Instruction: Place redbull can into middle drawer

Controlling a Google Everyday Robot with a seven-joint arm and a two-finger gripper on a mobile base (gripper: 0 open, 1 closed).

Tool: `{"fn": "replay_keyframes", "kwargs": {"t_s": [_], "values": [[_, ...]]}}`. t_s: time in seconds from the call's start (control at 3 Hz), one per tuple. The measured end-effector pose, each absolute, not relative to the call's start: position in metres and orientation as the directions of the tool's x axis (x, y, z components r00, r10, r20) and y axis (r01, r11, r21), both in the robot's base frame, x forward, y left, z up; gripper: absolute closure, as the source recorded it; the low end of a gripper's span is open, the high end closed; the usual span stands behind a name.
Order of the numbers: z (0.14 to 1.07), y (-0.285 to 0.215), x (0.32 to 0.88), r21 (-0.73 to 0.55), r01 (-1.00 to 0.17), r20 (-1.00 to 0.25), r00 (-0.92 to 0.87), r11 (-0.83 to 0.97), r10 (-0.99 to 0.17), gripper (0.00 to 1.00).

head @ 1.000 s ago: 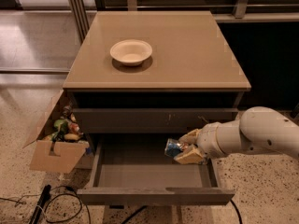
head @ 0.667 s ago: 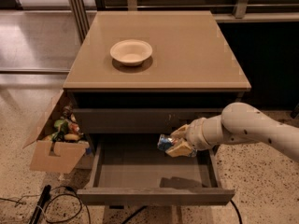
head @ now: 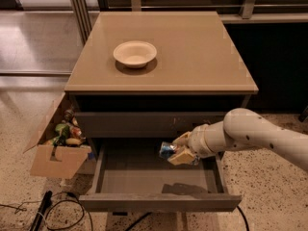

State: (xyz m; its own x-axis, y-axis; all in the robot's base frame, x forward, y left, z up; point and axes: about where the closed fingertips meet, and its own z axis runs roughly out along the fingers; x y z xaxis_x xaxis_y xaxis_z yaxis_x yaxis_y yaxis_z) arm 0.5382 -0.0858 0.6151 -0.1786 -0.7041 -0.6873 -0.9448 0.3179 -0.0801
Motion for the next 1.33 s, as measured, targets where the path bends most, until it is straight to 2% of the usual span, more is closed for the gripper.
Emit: {"fn": "replay_keyframes", "kwargs": {"t_s": [0.67,1.33], "values": [[0.504,-0.055,0.502,0.094,-0.940,-0.644,-0.308,0.328,-0.701,1.00],[0.446,-0.027,0.516,0.106,-0.939,-0.620,-0.319,0.327,-0.717,1.00]]}}
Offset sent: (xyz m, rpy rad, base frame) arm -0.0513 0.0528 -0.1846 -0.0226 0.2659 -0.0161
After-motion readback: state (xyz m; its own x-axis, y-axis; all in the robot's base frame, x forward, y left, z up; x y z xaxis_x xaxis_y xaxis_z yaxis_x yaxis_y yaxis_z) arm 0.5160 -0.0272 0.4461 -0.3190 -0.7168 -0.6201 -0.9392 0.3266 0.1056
